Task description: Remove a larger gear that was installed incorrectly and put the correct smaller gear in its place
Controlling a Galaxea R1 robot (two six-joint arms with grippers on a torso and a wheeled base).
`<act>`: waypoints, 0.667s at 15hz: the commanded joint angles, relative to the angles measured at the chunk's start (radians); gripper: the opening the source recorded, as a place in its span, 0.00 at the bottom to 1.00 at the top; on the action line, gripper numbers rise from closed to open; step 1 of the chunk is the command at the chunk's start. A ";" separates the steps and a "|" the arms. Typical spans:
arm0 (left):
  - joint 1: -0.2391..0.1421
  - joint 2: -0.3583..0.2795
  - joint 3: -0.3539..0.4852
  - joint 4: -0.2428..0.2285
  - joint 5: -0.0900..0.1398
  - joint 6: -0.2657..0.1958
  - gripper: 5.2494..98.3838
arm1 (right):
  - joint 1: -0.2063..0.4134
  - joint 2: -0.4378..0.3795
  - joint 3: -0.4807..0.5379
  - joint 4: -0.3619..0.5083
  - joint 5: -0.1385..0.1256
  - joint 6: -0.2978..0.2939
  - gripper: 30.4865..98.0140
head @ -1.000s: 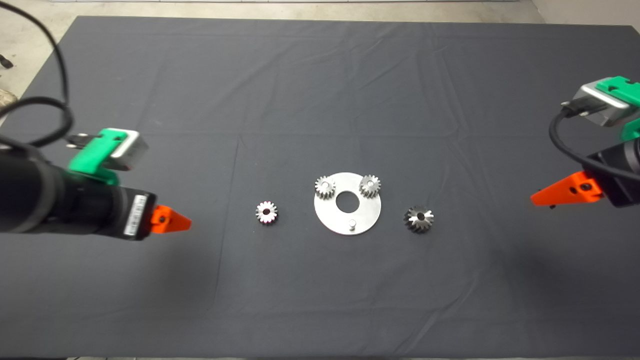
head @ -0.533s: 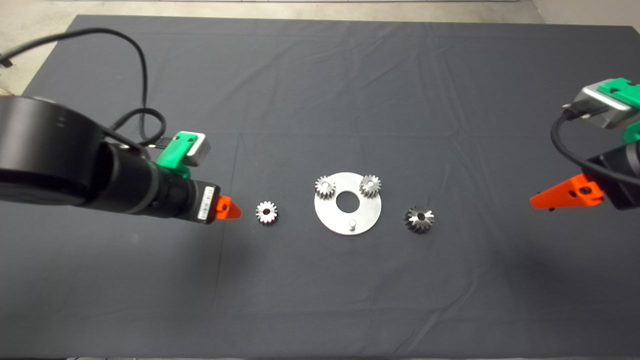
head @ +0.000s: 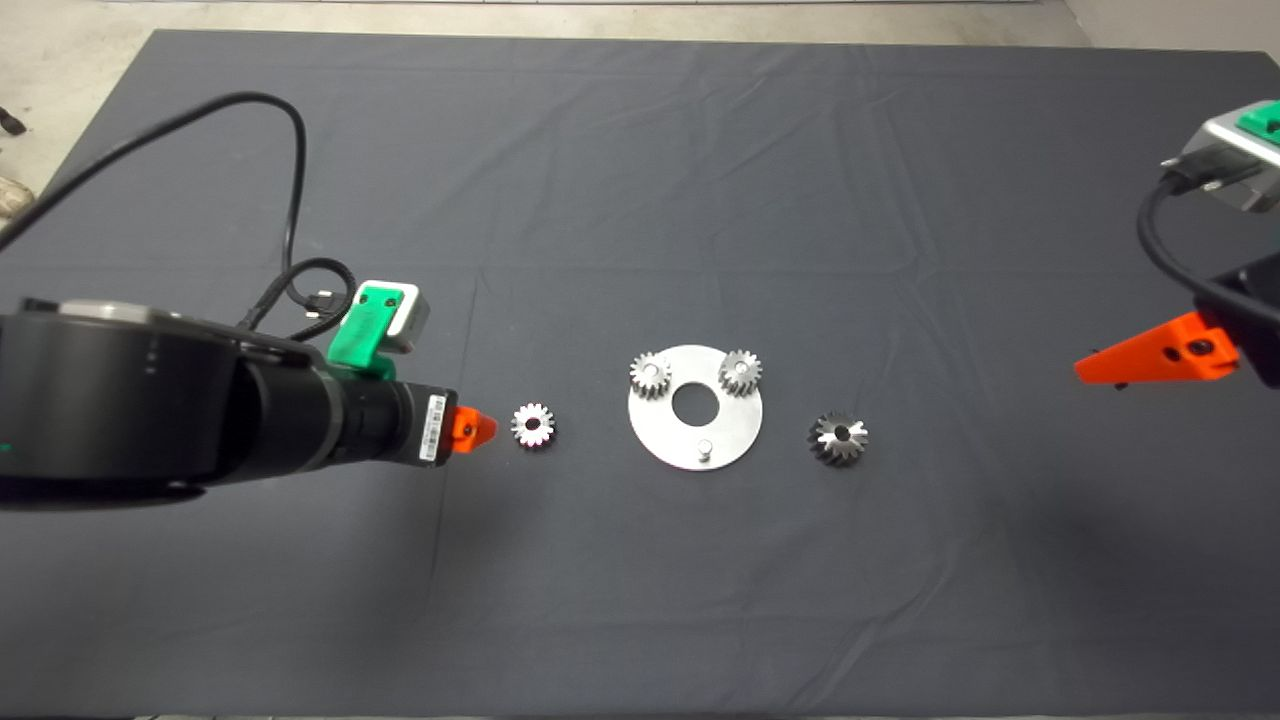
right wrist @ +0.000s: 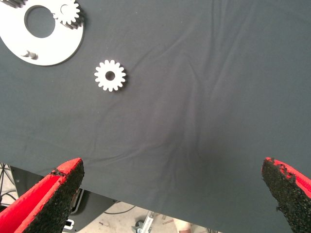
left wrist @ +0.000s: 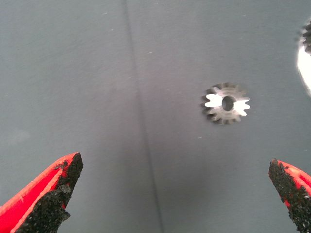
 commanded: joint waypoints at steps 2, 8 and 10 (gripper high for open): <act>0.078 0.059 -0.022 0.140 0.009 -0.087 1.00 | 0.025 -0.003 0.022 0.033 -0.042 -0.002 0.98; 0.112 0.046 0.008 0.236 0.034 -0.135 1.00 | 0.025 0.001 0.045 0.038 -0.043 -0.001 0.98; 0.157 0.046 -0.003 0.269 0.036 -0.136 1.00 | 0.025 0.004 0.045 0.038 -0.043 -0.001 0.98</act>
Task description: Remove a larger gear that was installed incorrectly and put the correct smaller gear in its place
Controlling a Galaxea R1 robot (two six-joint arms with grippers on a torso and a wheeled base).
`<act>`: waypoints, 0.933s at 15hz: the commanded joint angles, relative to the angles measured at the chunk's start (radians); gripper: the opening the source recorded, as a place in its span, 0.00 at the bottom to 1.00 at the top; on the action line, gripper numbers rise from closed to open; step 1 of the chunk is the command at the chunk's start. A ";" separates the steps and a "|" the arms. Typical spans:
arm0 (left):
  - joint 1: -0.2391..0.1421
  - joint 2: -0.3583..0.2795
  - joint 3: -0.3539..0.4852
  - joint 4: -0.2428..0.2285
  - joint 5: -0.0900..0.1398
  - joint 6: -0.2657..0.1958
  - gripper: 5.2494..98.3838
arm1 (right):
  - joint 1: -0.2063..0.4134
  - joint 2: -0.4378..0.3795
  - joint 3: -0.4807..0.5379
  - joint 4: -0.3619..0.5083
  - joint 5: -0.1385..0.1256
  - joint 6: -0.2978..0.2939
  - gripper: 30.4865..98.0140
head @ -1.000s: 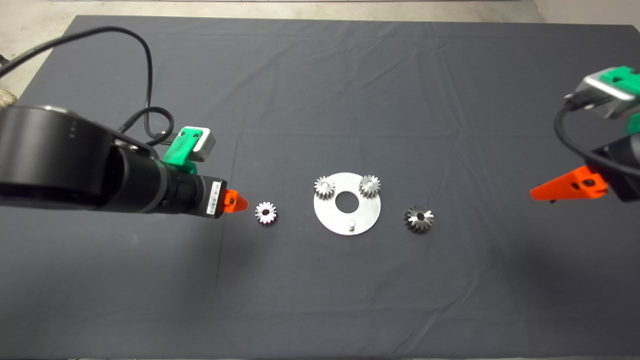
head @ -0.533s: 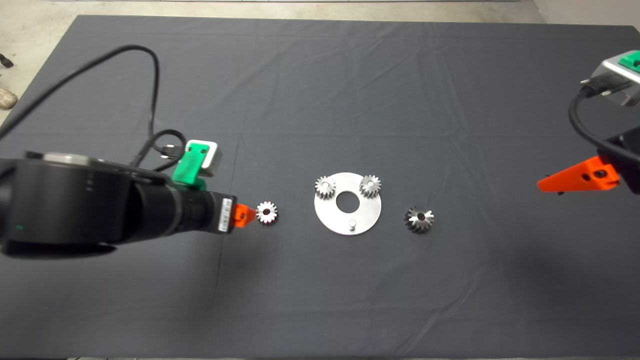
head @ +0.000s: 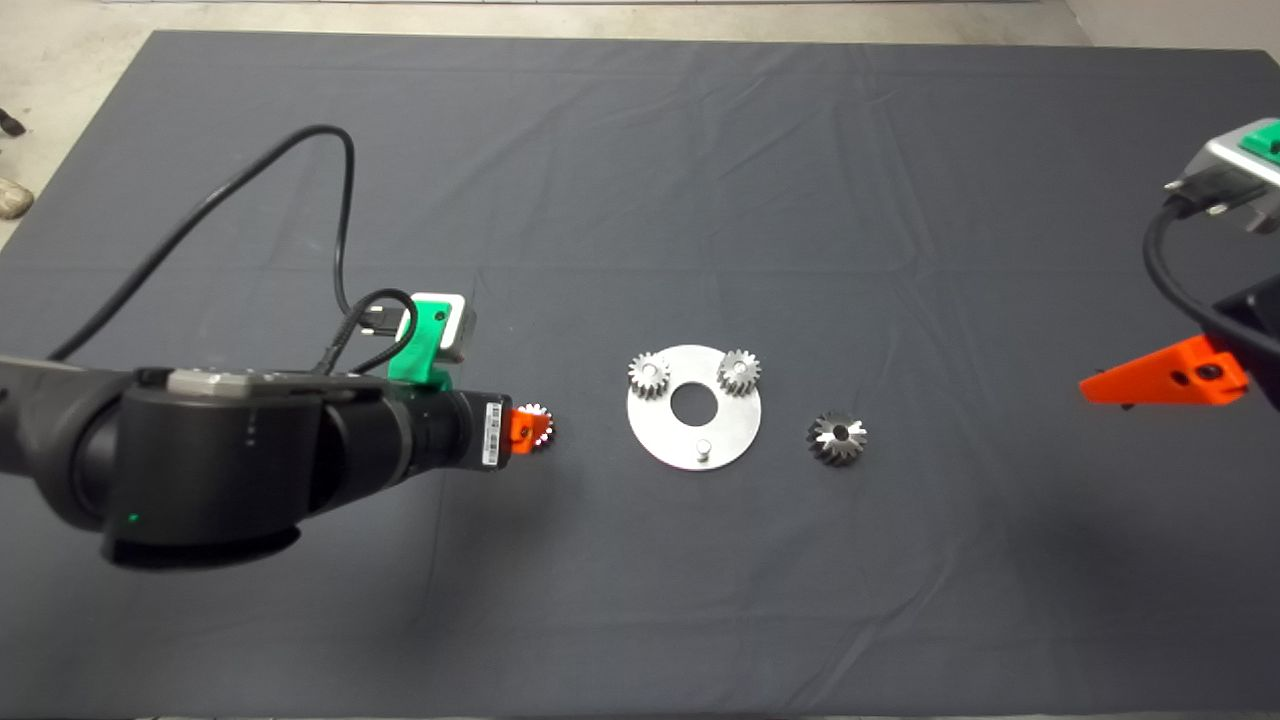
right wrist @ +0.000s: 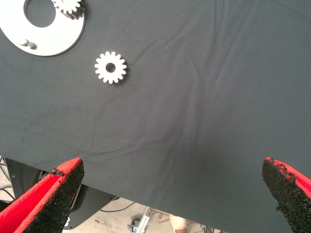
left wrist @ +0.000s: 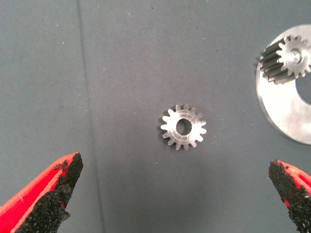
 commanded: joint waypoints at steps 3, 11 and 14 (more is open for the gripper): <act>0.090 -0.003 0.000 0.121 0.048 -0.013 1.00 | 0.022 0.005 0.010 0.035 -0.043 0.001 0.98; 0.176 0.090 -0.100 0.200 0.048 0.056 1.00 | 0.022 0.007 0.010 0.035 -0.043 0.008 0.98; 0.192 0.103 -0.126 0.227 0.046 0.075 1.00 | 0.022 0.002 0.015 0.035 -0.043 0.008 0.98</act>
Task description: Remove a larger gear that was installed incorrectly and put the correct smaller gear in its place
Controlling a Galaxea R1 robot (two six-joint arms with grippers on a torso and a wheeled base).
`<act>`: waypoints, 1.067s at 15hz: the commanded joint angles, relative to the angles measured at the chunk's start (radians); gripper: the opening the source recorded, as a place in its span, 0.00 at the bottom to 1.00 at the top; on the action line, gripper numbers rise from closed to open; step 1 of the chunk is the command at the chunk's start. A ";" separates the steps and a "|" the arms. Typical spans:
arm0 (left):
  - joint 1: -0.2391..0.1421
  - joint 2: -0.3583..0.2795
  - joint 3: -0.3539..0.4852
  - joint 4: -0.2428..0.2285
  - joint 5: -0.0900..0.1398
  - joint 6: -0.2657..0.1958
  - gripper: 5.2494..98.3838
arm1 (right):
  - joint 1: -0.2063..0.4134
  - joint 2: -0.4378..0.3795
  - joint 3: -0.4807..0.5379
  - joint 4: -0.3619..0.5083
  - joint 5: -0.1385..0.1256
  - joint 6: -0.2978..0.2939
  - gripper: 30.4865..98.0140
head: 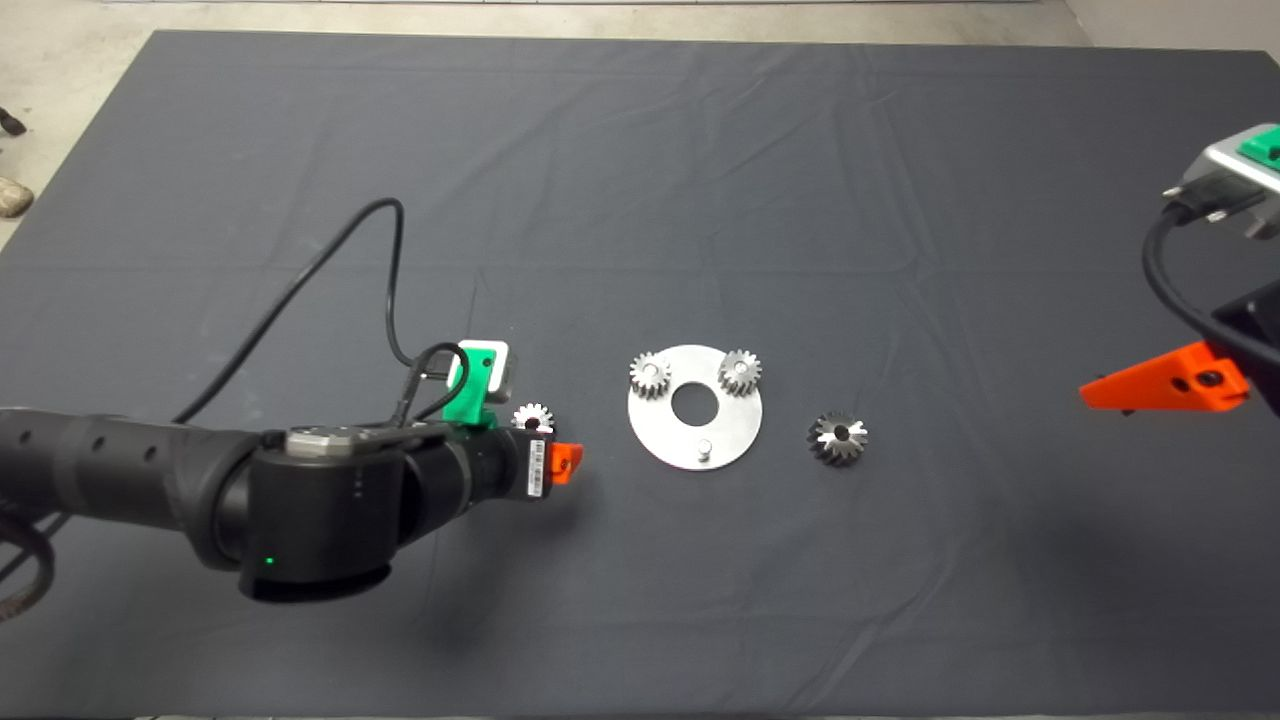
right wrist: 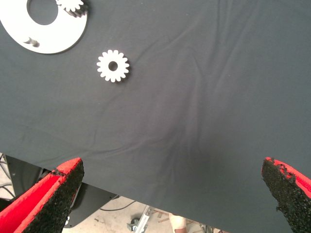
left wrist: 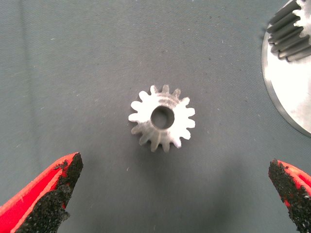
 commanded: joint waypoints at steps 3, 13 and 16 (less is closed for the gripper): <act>0.024 0.045 -0.082 0.053 0.048 0.060 1.00 | 0.022 0.001 0.010 0.032 -0.045 0.006 0.98; 0.017 0.047 -0.091 0.058 0.044 0.091 0.96 | 0.023 0.005 0.016 0.032 -0.046 0.008 0.98; 0.016 0.053 -0.099 0.056 0.046 0.109 0.92 | 0.022 0.010 0.015 0.032 -0.045 0.008 0.98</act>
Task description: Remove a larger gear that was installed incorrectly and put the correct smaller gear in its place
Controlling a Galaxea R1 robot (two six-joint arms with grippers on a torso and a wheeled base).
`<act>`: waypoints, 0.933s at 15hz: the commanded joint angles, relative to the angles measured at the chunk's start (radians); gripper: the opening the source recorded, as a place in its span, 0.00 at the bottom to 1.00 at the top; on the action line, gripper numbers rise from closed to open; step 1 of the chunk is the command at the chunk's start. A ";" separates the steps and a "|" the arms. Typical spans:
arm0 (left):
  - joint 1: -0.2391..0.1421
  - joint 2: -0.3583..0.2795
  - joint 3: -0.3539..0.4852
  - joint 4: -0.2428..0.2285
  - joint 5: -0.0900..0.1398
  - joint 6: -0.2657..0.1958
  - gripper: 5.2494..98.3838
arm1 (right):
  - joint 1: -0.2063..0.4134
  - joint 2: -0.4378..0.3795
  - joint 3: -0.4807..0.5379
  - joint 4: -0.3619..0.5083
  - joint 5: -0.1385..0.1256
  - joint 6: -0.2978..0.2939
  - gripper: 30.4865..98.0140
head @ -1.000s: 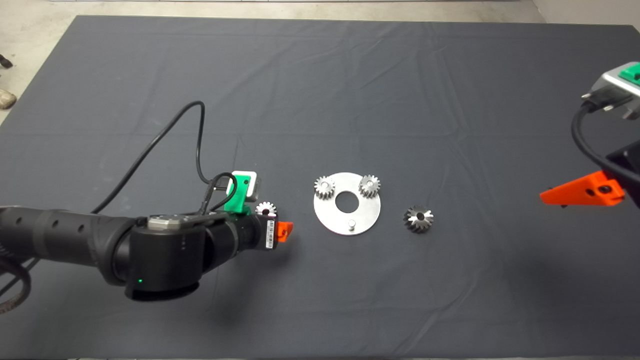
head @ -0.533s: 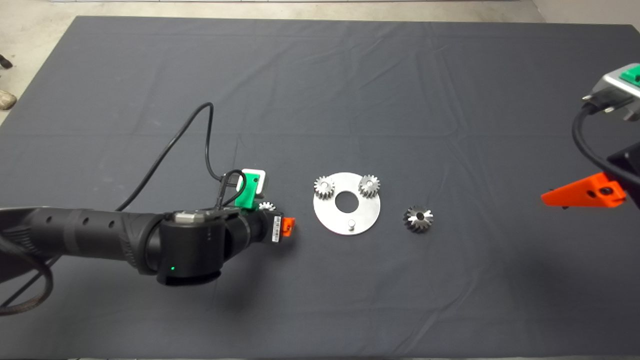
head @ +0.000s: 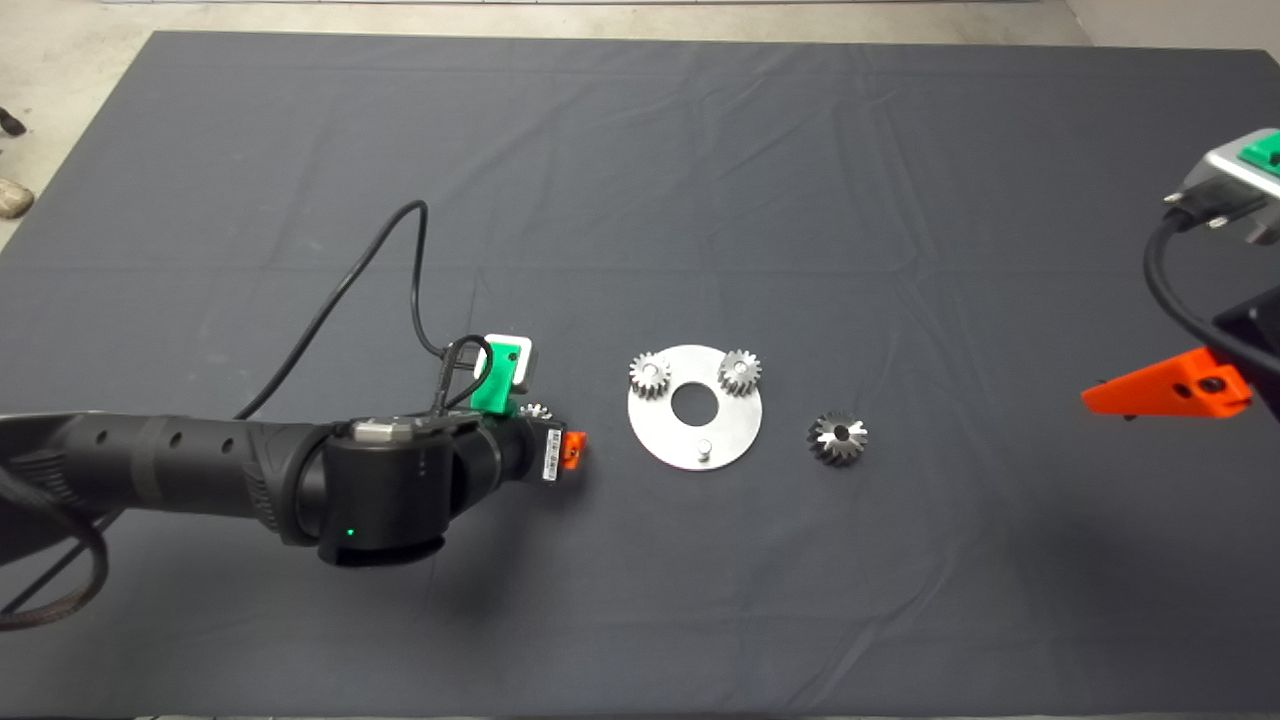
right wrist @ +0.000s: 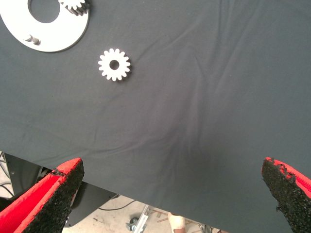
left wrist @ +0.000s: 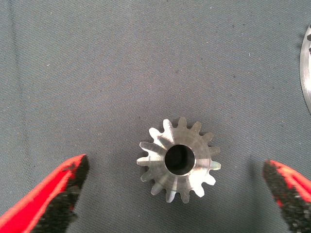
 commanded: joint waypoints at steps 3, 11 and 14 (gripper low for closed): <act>-0.008 -0.008 0.000 0.019 0.045 0.017 0.91 | 0.022 0.010 0.008 0.031 -0.045 0.008 0.98; -0.009 0.002 -0.011 0.020 0.043 0.017 0.80 | 0.022 0.011 0.007 0.031 -0.045 0.008 0.98; -0.009 0.019 -0.042 0.019 0.041 0.042 0.75 | 0.020 0.010 0.007 0.031 -0.045 0.008 0.98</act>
